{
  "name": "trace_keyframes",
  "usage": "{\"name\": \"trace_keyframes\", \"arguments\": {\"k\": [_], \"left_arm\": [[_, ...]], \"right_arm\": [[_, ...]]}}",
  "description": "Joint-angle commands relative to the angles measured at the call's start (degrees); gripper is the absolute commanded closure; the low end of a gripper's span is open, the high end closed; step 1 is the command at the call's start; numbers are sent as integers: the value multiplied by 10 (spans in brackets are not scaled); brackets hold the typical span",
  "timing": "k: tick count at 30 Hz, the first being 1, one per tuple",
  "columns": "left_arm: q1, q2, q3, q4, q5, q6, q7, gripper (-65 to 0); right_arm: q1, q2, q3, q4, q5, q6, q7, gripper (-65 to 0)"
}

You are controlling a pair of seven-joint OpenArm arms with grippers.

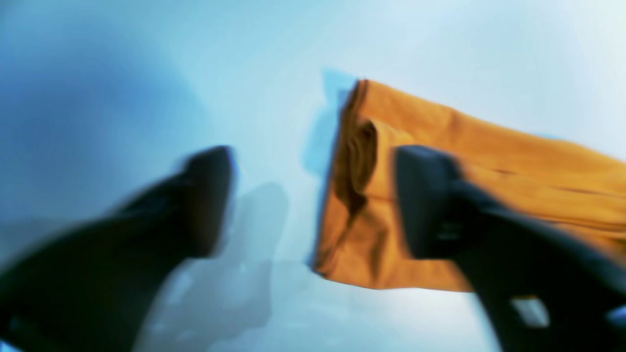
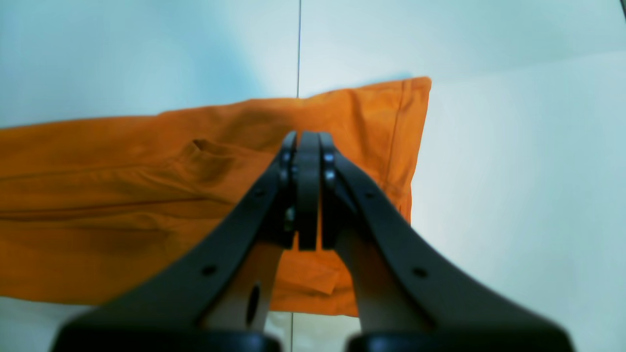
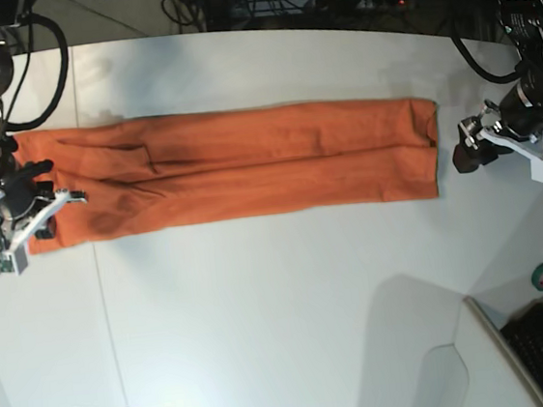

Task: Layout the t-shirt on the table in an organized manner, then fold the t-shirt properly
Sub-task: 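Grasp the shirt end with the left gripper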

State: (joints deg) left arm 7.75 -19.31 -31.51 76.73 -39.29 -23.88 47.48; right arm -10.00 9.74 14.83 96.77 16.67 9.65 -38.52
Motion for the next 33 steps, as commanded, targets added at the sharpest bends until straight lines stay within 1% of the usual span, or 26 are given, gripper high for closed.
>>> {"name": "trace_keyframes", "arguments": {"k": [1, 2, 3, 5, 6, 7, 9, 12, 18, 20, 21, 24, 28, 29, 33], "left_arm": [[-8, -14, -1, -6, -15, -3, -8, -604], [-13, -15, -1, -21, -15, -3, -9, -622], [-19, -15, -1, -33, -15, -4, -9, -624], [-30, -13, 5, -55, -15, -22, -18, -624], [-33, -14, 22, -65, -15, -34, -30, -624], [-36, -15, 39, -75, -15, -39, -45, -624], [-37, -16, 78, -97, -15, -36, -76, -624], [-41, -16, 121, -127, -15, -33, -103, -624], [-52, -14, 134, -184, -15, -33, -109, -619], [-52, -12, 134, -187, -15, -36, -109, -563], [-52, -11, 134, -187, -15, -36, -109, -517], [-52, -11, 134, -188, -15, -37, -109, -332], [-52, -17, 129, -188, -15, -36, -109, -30], [-52, -24, 128, -187, -15, -36, -109, 0], [-70, -48, 130, -183, -15, -35, -110, 0]], "right_arm": [[7, 5, -8, 8, 4, 1, 14, 0], [5, 6, -18, 8, 4, 1, 14, 0], [2, 6, -24, 8, 4, 1, 14, 0], [-1, 7, -34, 8, 4, 1, 14, 0], [-1, 7, -39, 8, 3, 1, 14, 0], [-2, 7, -41, 8, 3, 1, 14, 0], [-3, 6, -41, 8, 3, 1, 14, 0], [-4, 6, -41, 9, 3, 1, 14, 0], [-5, 6, -36, 9, 3, 1, 14, 0], [-5, 6, -36, 9, 3, 1, 14, 0], [-5, 6, -38, 9, 3, 1, 14, 0], [-5, 6, -40, 9, 3, 1, 14, 0], [-5, 6, -40, 9, 3, 1, 14, 0], [-5, 6, -40, 9, 3, 1, 14, 0], [-6, 6, -40, 9, 3, 1, 14, 0]]}}
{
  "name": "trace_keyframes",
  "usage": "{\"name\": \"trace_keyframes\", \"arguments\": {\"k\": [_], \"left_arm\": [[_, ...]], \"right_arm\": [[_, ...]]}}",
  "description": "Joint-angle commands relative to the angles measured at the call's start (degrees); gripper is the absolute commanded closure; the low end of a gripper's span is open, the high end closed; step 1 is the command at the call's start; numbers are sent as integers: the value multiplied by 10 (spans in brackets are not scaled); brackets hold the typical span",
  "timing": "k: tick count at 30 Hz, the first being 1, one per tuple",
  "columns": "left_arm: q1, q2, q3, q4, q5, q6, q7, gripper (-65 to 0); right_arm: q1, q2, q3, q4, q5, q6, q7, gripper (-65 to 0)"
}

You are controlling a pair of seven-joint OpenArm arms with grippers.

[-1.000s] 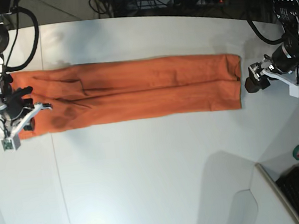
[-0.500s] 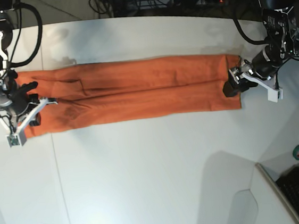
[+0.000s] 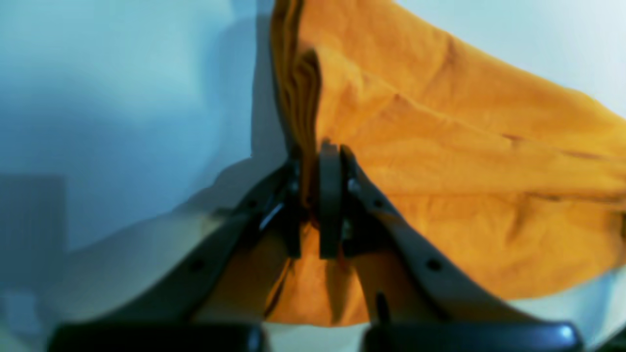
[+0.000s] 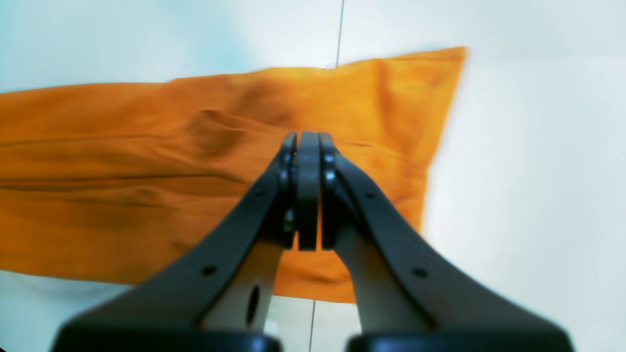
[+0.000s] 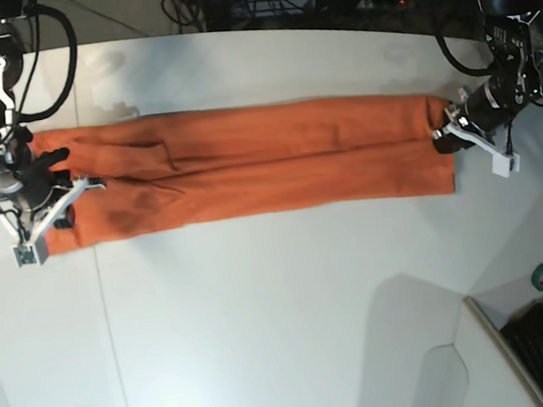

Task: Layout the t-shirt on the table in an organized manner, then fold the t-shirt properly
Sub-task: 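Grasp the shirt end with the left gripper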

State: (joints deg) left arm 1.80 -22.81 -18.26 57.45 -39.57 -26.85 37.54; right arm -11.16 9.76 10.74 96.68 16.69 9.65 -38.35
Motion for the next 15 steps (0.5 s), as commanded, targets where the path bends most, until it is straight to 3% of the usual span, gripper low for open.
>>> {"name": "trace_keyframes", "arguments": {"k": [1, 5, 9, 15], "left_arm": [[-12, -21, -1, 16, -12, -5, -10, 0], [26, -40, -4, 127, -11, 5, -7, 0], [101, -40, 9, 268, -6, 98, -6, 0], [124, -24, 122, 351, 79, 172, -6, 0]], "right_arm": [[6, 6, 1, 9, 3, 1, 12, 0], [6, 6, 5, 9, 3, 1, 12, 0], [6, 6, 5, 9, 3, 1, 12, 0], [8, 5, 1, 10, 5, 1, 12, 0]]}}
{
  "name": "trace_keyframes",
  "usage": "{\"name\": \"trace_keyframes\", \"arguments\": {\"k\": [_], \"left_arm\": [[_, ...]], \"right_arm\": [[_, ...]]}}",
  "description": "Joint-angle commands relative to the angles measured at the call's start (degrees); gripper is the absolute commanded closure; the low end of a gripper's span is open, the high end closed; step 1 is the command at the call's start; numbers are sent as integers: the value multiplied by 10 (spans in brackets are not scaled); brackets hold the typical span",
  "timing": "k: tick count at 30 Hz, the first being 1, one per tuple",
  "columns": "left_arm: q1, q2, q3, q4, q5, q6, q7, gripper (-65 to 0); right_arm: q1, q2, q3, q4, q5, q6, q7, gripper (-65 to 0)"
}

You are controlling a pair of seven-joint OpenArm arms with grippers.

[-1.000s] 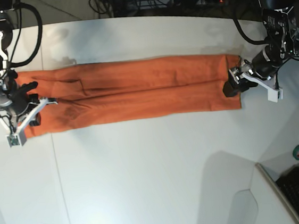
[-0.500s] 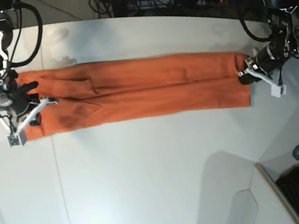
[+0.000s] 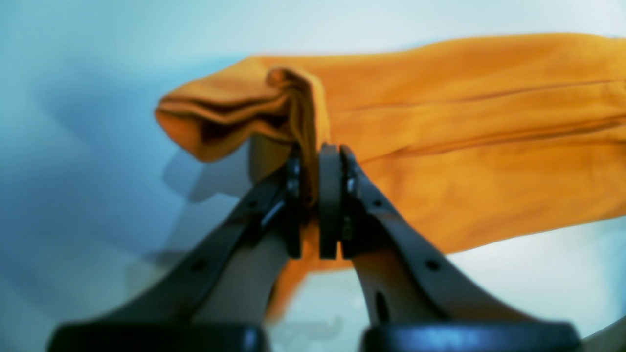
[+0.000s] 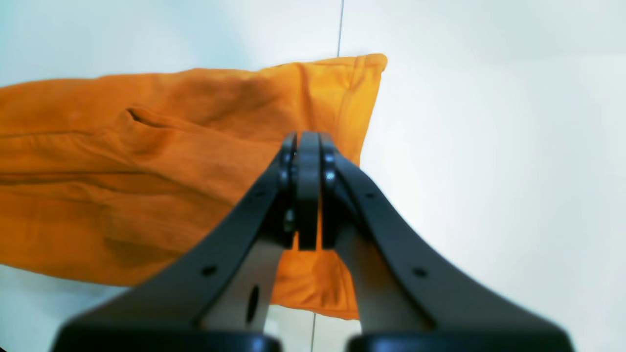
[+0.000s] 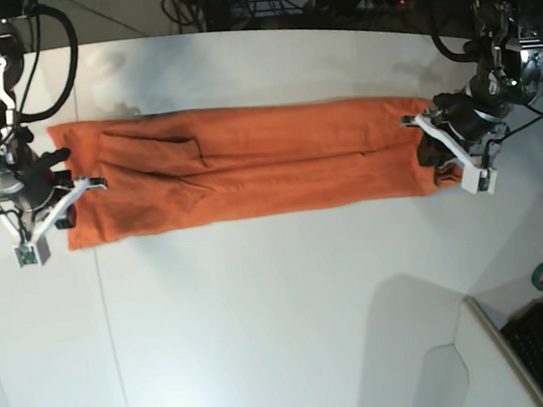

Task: Layout the t-shirt on the table in an organized manner, then fold the t-shirt properly
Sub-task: 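Grasp the shirt end with the left gripper, then fold the shirt end with the left gripper toward the right gripper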

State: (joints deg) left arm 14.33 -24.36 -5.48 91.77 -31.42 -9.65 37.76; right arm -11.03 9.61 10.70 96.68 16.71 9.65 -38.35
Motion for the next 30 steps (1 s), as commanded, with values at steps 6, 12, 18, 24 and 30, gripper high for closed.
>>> {"name": "trace_keyframes", "arguments": {"k": [6, 12, 18, 24, 30], "left_arm": [[-28, 48, 50, 9, 63, 17, 13, 0], [-60, 108, 71, 19, 115, 17, 64, 0], [-78, 142, 124, 16, 159, 17, 66, 0], [-78, 156, 129, 14, 160, 17, 66, 0], [-78, 166, 129, 14, 160, 17, 66, 0]], "right_arm": [[6, 6, 2, 13, 5, 1, 12, 0], [5, 6, 5, 12, 5, 1, 12, 0], [5, 6, 3, 13, 5, 1, 12, 0], [5, 6, 5, 12, 5, 1, 12, 0], [5, 6, 2, 11, 5, 1, 12, 0]]}}
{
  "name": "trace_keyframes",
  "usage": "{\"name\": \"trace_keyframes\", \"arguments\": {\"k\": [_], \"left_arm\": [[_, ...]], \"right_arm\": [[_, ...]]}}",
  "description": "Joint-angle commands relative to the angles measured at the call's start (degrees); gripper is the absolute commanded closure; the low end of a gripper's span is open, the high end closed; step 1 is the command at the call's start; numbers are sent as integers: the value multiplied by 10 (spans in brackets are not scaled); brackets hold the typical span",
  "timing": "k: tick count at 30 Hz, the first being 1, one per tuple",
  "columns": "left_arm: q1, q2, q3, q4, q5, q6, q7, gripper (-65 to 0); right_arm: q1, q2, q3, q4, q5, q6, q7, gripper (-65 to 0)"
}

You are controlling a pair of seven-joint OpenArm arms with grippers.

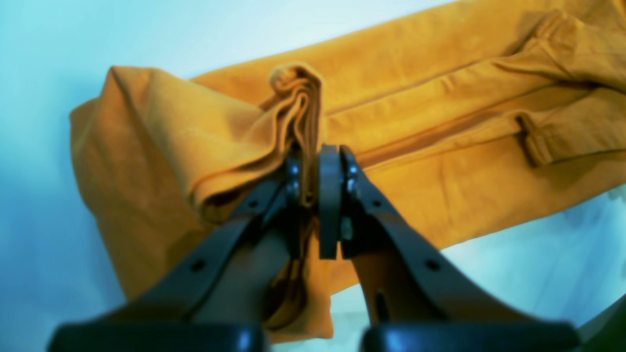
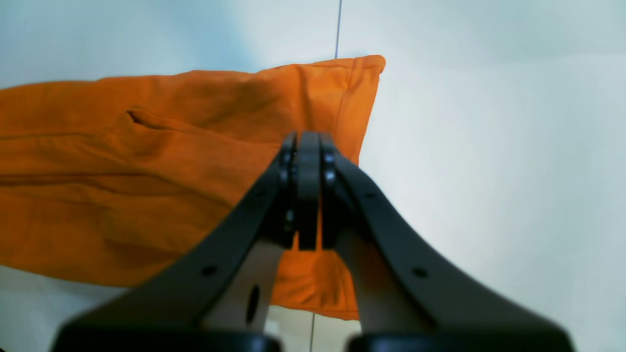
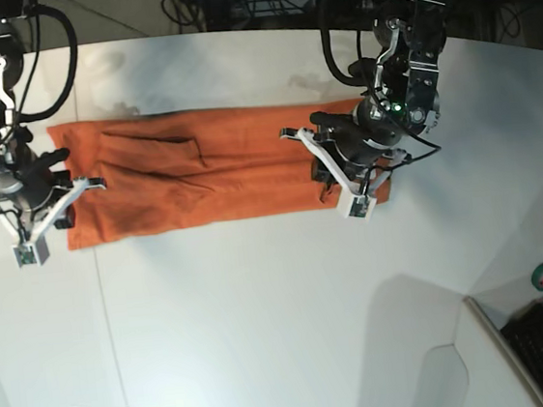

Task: Layout the t-shirt on the table in an organized manner, then fold the t-shirt properly
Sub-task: 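Fold the shirt end with the left gripper toward the right gripper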

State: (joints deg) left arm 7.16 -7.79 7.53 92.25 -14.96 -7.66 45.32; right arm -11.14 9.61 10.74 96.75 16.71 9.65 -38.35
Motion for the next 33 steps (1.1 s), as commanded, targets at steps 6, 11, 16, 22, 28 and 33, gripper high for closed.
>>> {"name": "trace_keyframes", "arguments": {"k": [6, 11, 16, 22, 28, 33], "left_arm": [[-7, 8, -1, -17, -5, -3, -10, 0], [-20, 12, 0, -30, -8, -3, -10, 0], [-25, 22, 0, -31, -7, -3, -10, 0], [-32, 28, 0, -53, -5, -3, -10, 0], [-42, 34, 1, -60, -5, -3, -10, 0], [-44, 35, 1, -60, -5, -3, -10, 0]], "right_arm": [[6, 6, 1, 11, 5, 1, 12, 0], [6, 6, 3, 11, 5, 1, 12, 0], [6, 6, 2, 11, 5, 1, 12, 0], [6, 6, 5, 11, 5, 1, 12, 0], [6, 6, 5, 11, 5, 1, 12, 0], [6, 6, 5, 11, 5, 1, 12, 0]]}}
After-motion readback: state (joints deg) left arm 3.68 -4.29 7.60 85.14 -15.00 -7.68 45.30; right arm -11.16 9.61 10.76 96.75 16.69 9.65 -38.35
